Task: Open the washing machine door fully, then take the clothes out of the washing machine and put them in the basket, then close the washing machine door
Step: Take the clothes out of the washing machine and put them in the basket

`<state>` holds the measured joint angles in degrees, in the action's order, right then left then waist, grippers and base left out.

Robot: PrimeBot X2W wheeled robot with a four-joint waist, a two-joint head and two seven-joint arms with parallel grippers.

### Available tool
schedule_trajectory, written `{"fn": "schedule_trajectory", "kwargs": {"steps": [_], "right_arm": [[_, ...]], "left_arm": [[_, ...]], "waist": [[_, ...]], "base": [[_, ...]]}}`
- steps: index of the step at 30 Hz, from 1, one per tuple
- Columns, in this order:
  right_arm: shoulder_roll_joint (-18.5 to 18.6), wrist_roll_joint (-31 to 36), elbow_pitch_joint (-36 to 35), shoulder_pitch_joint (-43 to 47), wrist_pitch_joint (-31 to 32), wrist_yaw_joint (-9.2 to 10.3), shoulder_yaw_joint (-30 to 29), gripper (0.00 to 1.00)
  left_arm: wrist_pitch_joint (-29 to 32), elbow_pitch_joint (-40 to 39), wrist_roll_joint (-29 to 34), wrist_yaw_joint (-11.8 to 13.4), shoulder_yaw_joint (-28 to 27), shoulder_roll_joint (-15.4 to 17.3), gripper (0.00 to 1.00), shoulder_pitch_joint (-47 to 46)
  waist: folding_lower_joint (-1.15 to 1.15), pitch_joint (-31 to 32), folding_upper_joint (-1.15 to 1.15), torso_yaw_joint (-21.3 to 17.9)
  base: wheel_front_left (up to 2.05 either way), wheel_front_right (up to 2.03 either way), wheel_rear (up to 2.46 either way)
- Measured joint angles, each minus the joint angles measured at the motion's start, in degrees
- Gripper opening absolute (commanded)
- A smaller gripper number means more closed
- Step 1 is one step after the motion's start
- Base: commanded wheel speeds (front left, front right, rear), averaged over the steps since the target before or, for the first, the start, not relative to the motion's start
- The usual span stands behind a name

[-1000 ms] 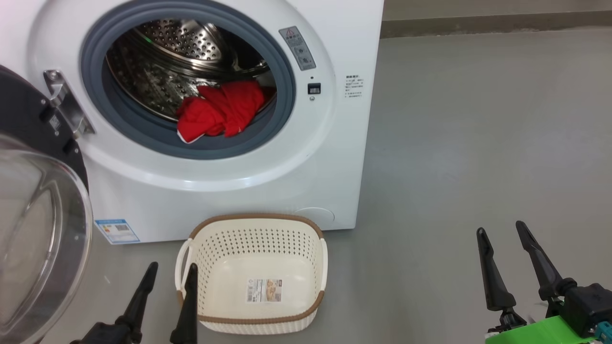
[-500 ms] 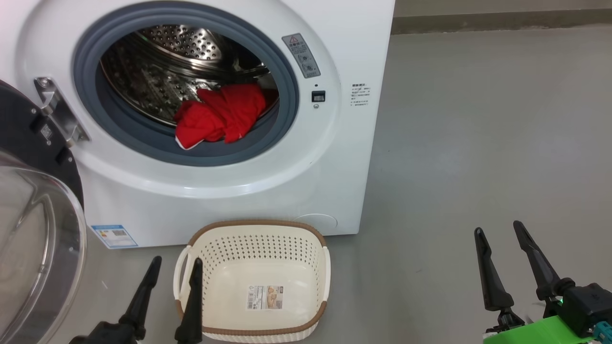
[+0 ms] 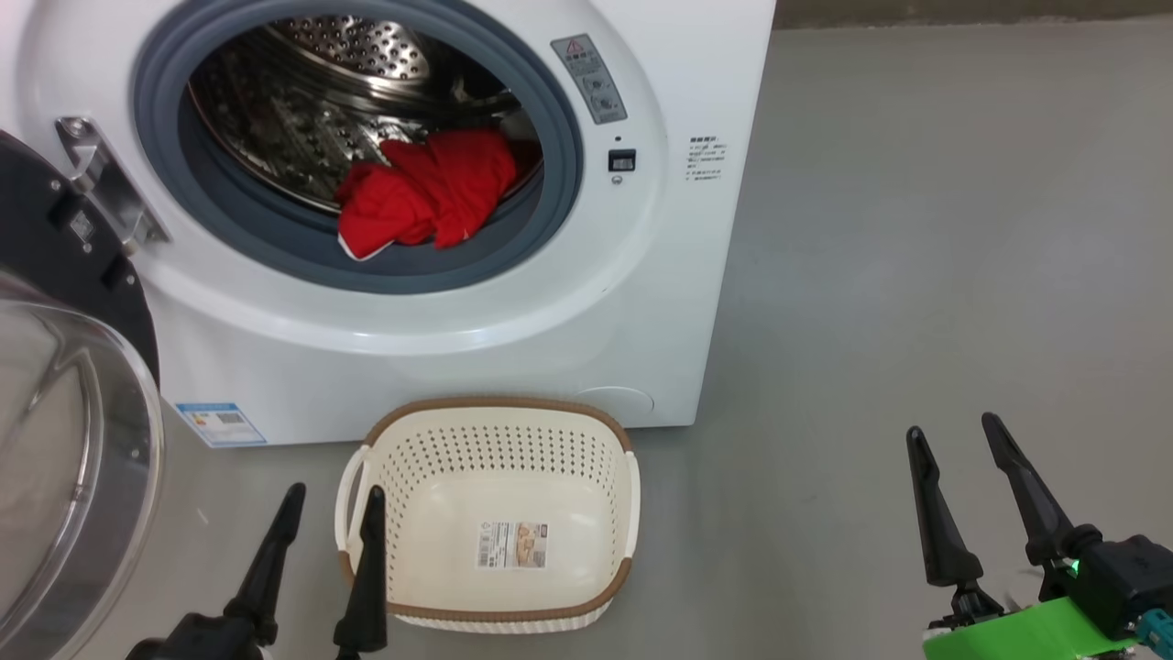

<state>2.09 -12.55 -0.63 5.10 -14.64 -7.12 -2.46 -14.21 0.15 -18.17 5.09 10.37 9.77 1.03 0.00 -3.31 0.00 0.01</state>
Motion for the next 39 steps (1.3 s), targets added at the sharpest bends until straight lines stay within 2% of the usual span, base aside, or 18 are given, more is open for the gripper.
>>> {"fn": "schedule_trajectory", "kwargs": {"steps": [13,39], "right_arm": [[0.02,0.02,-0.71,-3.41,0.0,0.0,1.22,1.0],[0.26,0.83,-1.24,-12.05,0.0,0.0,3.54,1.0]], "left_arm": [[0.0,0.25,-0.02,1.52,-0.14,-0.37,1.0,-4.99],[0.7,8.98,-3.54,1.51,-3.65,-1.24,1.0,-26.37]], "waist": [[0.0,-5.22,0.0,0.52],[0.0,-20.17,0.0,-0.93]], "base": [[0.0,0.0,0.0],[0.0,0.0,0.0]]}}
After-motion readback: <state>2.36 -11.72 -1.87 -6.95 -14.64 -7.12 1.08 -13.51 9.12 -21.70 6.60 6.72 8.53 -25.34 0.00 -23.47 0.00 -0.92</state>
